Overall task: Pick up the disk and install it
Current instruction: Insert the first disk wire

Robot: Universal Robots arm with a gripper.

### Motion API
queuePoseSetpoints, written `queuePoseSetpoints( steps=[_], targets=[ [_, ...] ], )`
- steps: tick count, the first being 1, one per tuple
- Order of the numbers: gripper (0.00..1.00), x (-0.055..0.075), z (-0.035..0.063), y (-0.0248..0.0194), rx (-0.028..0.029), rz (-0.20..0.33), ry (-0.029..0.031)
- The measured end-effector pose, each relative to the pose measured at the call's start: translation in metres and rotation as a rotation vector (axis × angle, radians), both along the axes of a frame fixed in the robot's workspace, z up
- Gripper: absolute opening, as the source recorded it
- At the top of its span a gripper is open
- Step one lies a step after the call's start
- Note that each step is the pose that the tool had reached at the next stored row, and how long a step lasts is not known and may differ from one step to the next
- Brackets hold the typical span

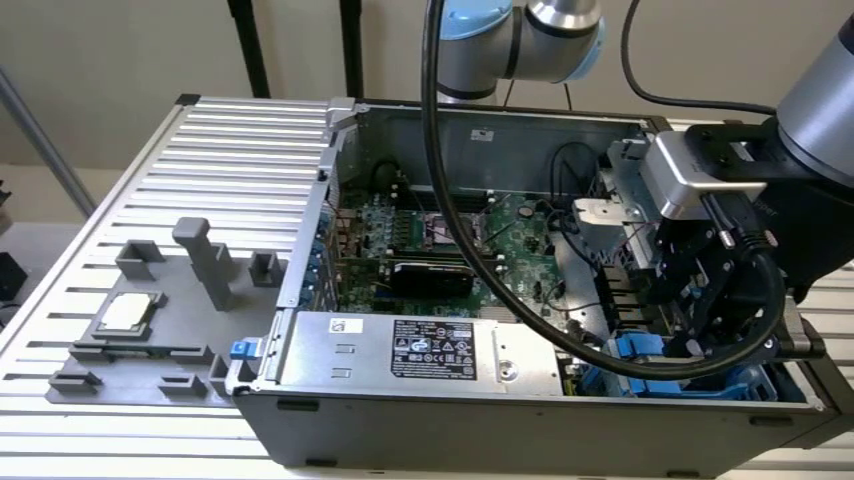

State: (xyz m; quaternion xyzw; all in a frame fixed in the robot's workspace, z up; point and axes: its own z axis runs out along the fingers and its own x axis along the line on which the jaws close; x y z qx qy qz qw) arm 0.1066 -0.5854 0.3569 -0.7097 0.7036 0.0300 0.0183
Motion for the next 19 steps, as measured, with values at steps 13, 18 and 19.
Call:
queuePoseSetpoints(
  steps=[13, 18, 19],
  targets=[
    [0.0, 0.023, 0.0185, 0.0, 0.0233, 0.0, 0.0055],
    [0.0, 0.037, 0.0257, 0.0, 0.0289, 0.0, 0.0084],
    [0.0, 0.04, 0.0257, 0.0, 0.0292, 0.0, 0.0084]
  ],
)
